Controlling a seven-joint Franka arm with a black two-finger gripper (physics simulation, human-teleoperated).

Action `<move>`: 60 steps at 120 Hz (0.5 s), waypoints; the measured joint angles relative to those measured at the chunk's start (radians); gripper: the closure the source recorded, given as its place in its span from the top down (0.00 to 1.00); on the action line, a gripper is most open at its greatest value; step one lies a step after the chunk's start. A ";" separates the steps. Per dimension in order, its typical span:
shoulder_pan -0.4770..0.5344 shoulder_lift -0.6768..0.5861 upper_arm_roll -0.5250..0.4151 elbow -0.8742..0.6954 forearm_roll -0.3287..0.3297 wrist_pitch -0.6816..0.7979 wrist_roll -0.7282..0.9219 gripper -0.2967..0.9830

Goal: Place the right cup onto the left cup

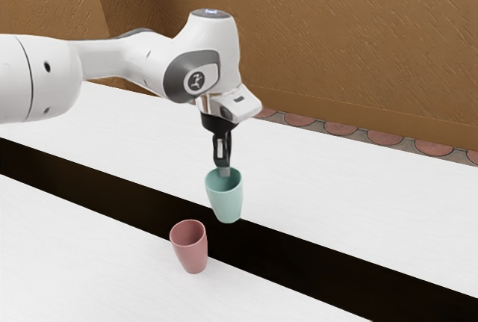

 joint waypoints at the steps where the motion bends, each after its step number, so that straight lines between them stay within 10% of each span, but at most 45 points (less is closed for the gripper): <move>1: 0.000 -0.004 0.000 -0.004 0.002 -0.001 -0.001 0.15; 60: 0.011 -0.201 -0.004 -0.225 0.133 0.046 -0.095 0.15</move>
